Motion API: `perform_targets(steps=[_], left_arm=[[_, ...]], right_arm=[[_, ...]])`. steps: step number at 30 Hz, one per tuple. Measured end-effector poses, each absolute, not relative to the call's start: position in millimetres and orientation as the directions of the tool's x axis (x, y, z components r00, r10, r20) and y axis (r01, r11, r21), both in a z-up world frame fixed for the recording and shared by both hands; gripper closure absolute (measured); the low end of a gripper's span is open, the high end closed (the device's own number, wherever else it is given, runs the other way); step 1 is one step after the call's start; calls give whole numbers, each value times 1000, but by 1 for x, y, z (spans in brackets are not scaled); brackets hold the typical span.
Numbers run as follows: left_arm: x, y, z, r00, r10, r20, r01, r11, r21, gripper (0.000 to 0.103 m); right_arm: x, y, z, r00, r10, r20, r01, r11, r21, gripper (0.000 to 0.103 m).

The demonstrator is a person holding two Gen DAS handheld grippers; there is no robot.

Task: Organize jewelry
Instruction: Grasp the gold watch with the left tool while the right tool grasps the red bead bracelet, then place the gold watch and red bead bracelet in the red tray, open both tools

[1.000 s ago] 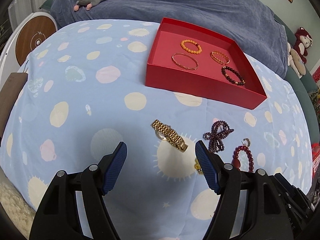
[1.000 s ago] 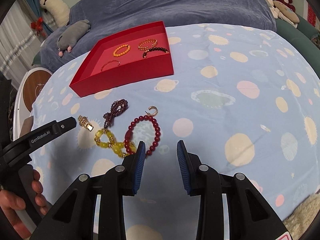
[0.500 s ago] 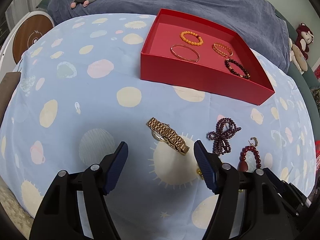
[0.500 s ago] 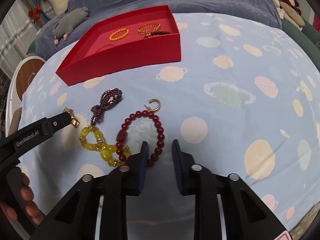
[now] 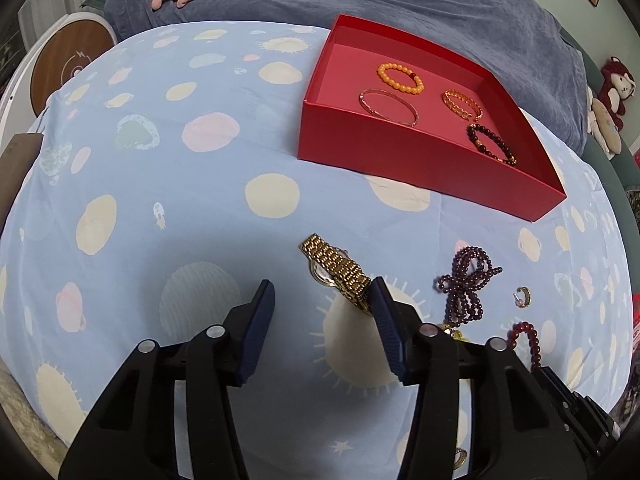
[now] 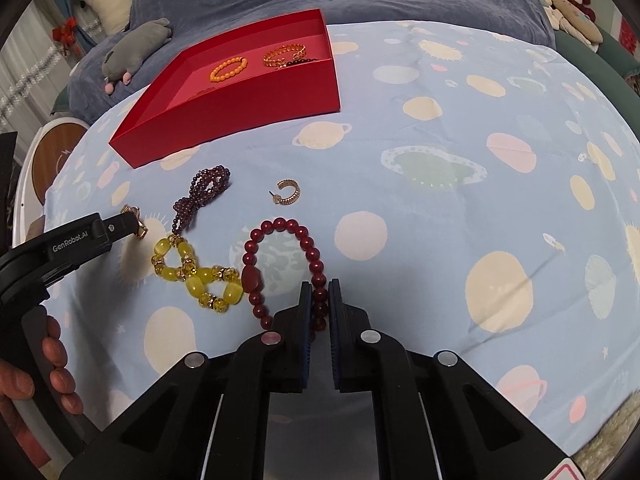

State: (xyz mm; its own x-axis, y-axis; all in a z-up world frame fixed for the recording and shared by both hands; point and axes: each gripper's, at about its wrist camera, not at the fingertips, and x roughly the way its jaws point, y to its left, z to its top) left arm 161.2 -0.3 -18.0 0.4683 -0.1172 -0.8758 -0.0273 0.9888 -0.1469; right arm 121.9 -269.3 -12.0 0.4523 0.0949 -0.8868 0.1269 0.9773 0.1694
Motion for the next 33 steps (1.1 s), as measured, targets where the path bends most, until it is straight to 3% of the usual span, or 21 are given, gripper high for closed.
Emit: perform_targets(steps=[14,16,18,20,33], left_arm=[[174,-3,-18,459,-135,-878,-57,982,-181,54],[173,-3,-18,467,-124,-875,-59,984,-171,62],[172,2,-18,467,-154,-871,-52,978,-201,82],[169,8,-19,465,-171,-868,-51,974,-219,91],[140,20,1,472,-192,-860,-24,973,-230,91]], right_arm=[[124,-271,-12,444,106,-890,135,974,183,96],[124,-271,-12,443,105,-890,134,974,182,96],[124,-271,-12,443,106,-890,131,975,181,96],[123,-271,-12,444,109,-890,131,974,185,96],[104,-265,8,481,144,-865,113,968,224,96]])
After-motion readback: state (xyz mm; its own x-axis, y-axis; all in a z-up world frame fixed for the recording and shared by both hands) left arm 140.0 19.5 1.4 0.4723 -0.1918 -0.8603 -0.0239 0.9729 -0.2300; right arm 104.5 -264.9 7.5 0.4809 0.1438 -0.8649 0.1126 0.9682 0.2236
